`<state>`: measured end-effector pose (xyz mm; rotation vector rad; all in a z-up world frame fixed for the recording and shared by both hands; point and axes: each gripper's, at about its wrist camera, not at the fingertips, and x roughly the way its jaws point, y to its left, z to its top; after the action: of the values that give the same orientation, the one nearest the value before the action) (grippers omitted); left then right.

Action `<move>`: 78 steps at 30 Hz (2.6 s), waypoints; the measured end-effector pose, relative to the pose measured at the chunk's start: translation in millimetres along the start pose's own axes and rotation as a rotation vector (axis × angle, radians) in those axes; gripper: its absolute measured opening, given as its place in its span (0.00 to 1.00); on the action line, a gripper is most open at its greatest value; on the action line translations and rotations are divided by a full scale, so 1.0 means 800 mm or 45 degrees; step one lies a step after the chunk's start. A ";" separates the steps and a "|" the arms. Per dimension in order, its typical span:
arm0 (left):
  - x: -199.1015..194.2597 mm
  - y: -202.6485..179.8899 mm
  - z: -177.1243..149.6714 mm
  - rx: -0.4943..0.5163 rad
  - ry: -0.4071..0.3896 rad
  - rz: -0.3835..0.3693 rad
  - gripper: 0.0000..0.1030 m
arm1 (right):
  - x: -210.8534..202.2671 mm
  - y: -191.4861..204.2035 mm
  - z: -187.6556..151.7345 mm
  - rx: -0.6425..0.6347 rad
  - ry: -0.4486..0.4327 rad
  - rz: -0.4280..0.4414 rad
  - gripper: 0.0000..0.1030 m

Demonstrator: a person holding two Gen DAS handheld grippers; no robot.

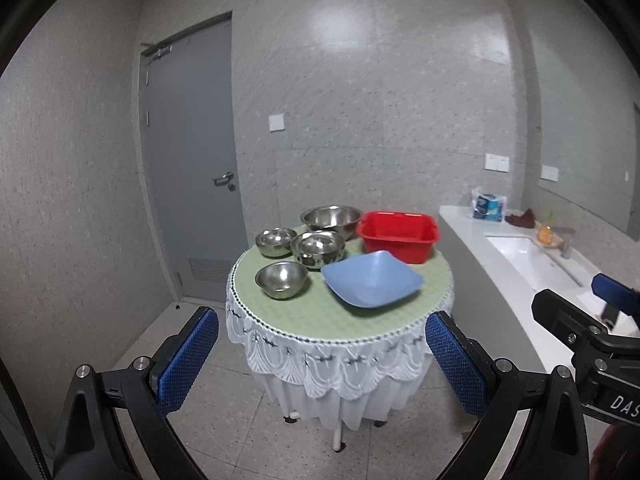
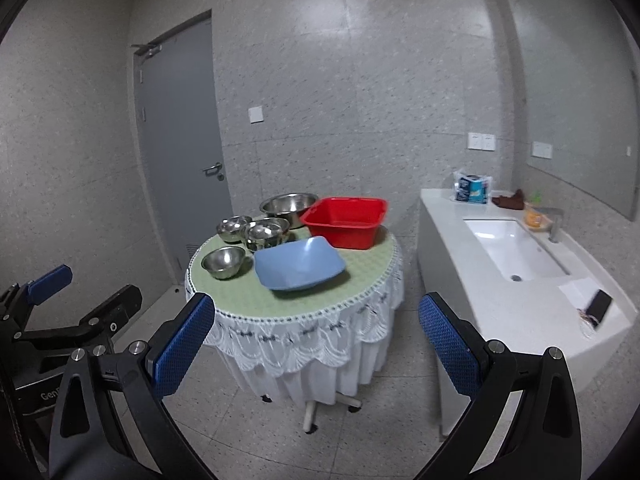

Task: Organize plates and bowls
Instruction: 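Move both grippers toward the table over the steel bowls, then close both grippers on the rim of the large steel bowl, then lift the large steel bowl and lower it into the red basin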

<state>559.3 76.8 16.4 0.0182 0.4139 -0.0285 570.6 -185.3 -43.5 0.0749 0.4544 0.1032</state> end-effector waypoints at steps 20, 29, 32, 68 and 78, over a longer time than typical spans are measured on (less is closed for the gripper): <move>0.510 -0.018 0.288 -0.075 0.246 0.062 0.99 | 0.431 -0.040 0.219 -0.034 0.170 0.265 1.00; 0.749 0.028 0.369 -0.129 0.494 -0.011 0.99 | 0.595 -0.053 0.282 -0.042 0.377 0.282 1.00; 0.845 0.048 0.376 -0.173 0.607 -0.055 0.99 | 0.659 -0.053 0.285 -0.032 0.496 0.275 1.00; 1.223 0.098 0.374 -0.305 0.852 -0.041 0.22 | 0.954 -0.017 0.263 -0.112 0.971 0.433 0.33; 1.127 0.031 0.416 -0.313 0.670 -0.063 0.22 | 0.872 -0.045 0.341 -0.108 0.791 0.591 0.33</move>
<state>1519.0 72.4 -41.6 -0.2315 0.9415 -0.0211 1317.2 -153.1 -105.5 0.0631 1.0471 0.6123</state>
